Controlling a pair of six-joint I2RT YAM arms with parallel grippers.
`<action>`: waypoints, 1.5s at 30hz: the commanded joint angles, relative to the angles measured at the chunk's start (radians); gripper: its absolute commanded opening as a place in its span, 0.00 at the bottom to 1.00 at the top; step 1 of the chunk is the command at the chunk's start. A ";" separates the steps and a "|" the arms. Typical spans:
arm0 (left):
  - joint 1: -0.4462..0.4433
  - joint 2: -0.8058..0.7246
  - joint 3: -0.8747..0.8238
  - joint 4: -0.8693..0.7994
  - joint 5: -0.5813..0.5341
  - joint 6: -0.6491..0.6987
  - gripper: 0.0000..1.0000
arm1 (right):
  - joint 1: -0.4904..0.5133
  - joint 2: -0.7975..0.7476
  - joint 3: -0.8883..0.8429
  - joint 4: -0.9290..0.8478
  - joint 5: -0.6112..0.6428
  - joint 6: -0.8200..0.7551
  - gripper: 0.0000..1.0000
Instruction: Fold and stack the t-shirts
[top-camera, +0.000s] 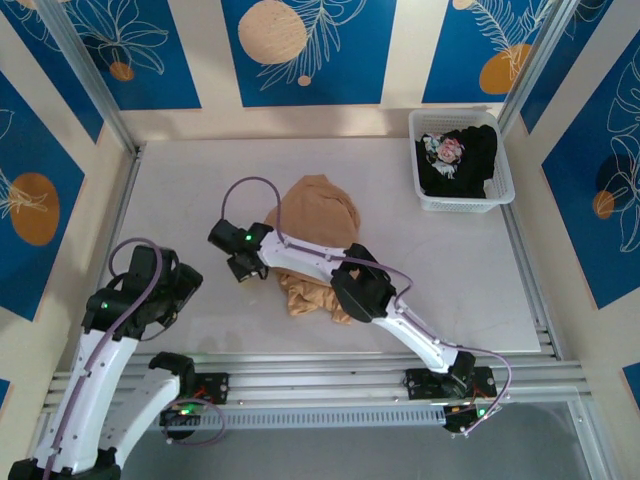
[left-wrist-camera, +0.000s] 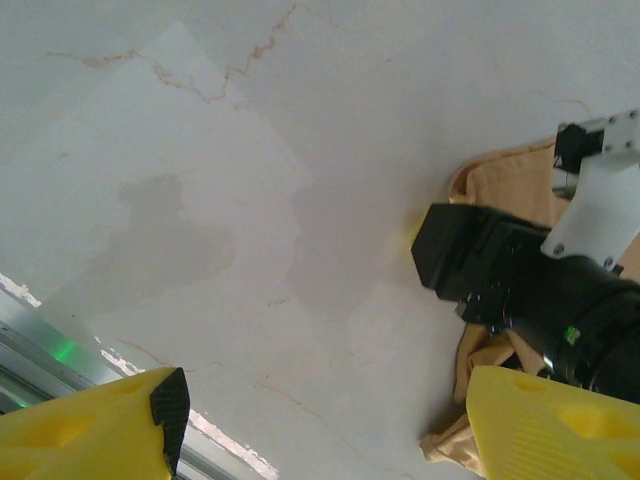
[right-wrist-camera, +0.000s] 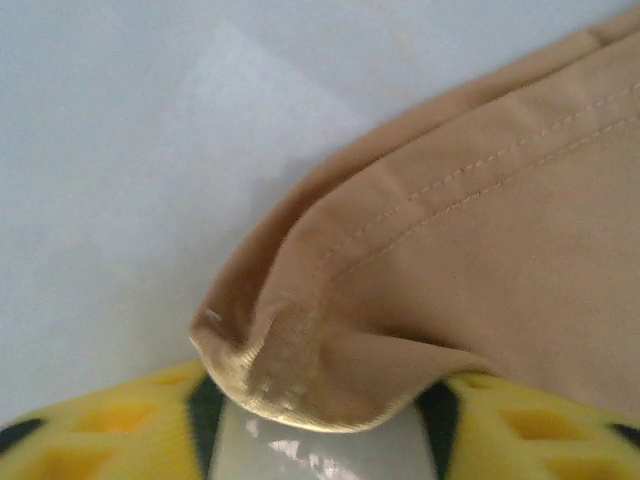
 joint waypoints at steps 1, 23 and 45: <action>0.010 -0.005 0.036 -0.030 0.019 0.020 0.73 | -0.013 0.060 0.076 -0.066 0.010 0.018 0.35; -0.101 0.252 -0.074 0.429 0.415 0.050 0.73 | -0.379 -1.064 -0.591 0.016 0.032 0.221 0.00; -0.467 0.952 0.131 0.457 0.113 -0.001 0.17 | -0.850 -1.520 -1.121 -0.081 -0.293 0.269 0.00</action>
